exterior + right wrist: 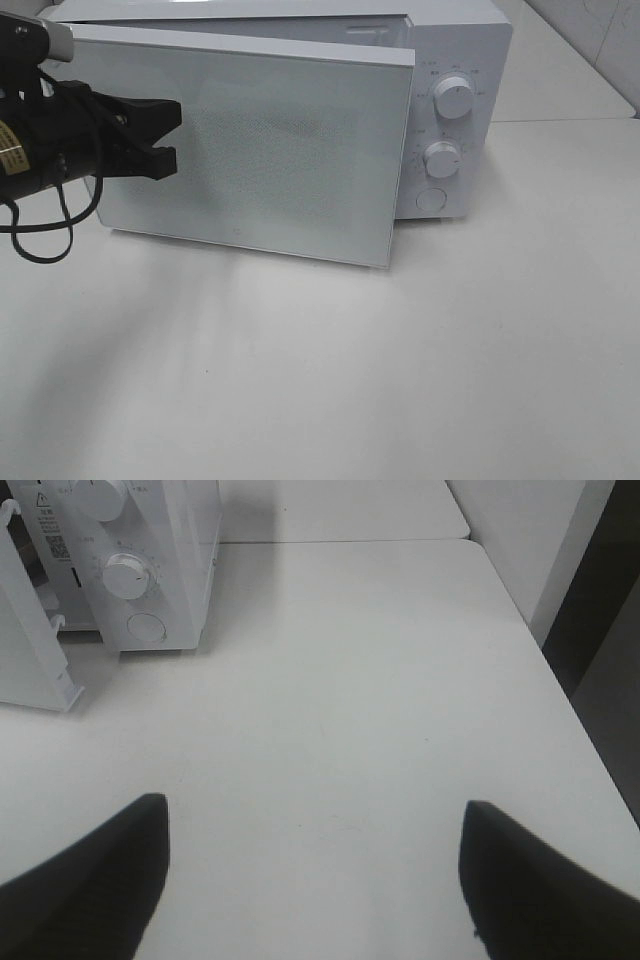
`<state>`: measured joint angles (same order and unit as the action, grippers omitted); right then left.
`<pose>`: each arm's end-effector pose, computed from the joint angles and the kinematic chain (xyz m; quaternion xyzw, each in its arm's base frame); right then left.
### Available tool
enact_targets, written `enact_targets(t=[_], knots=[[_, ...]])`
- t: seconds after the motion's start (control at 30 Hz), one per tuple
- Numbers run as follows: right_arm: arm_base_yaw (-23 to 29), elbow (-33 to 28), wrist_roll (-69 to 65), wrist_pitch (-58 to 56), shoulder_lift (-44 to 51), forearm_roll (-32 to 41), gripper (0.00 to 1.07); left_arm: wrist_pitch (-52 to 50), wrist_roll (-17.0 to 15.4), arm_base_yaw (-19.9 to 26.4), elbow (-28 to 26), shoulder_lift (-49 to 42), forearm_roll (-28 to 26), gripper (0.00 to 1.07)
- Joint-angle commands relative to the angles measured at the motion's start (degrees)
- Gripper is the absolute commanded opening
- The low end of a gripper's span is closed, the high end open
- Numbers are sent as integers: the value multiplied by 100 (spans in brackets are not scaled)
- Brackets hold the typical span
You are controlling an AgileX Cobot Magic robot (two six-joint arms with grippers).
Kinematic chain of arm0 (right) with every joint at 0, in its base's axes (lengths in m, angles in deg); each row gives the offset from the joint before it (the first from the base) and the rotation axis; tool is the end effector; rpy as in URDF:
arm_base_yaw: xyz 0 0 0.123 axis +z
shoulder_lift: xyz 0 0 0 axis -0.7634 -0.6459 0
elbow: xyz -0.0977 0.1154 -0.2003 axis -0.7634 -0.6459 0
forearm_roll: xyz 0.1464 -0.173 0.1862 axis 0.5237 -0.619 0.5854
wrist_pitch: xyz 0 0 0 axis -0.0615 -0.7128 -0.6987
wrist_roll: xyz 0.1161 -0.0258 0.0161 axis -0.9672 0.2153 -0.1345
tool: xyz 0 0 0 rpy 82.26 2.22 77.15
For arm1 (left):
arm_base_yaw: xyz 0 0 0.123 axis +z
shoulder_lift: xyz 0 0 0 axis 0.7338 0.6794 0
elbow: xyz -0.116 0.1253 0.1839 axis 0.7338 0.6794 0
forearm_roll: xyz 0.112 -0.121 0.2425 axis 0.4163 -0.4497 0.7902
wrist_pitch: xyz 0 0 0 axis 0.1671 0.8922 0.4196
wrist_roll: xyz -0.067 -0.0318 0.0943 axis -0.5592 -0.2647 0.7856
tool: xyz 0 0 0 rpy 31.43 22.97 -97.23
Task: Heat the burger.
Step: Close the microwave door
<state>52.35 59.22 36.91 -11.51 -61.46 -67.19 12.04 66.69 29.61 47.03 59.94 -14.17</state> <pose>0.0968 -0.0089 0.2931 0.0243 0.8268 -0.0249 0.5615 0.3372 -0.1520 0.1127 0.2359 0.7310 -0.2300 0.5976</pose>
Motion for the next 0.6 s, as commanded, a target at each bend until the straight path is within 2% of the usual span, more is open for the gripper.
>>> enact_targets(t=[0.03, 0.1, 0.43, 0.47, 0.6], knots=[[-29, -6, -29, 34, 155, -23, 76, 34, 223, -292, -212, 149, -498, 0], [-29, -6, -29, 34, 155, -23, 76, 40, 321, -401, -309, 235, -619, 0], [-29, -6, -29, 34, 155, -23, 76, 223, 361, -865, -928, 636, -1152, 0], [-29, -6, -29, 34, 155, -23, 76, 367, 470, -974, -1106, 722, -1220, 0], [-29, -6, -29, 34, 155, -23, 76, 510, 573, -1112, -1329, 842, -1346, 0]])
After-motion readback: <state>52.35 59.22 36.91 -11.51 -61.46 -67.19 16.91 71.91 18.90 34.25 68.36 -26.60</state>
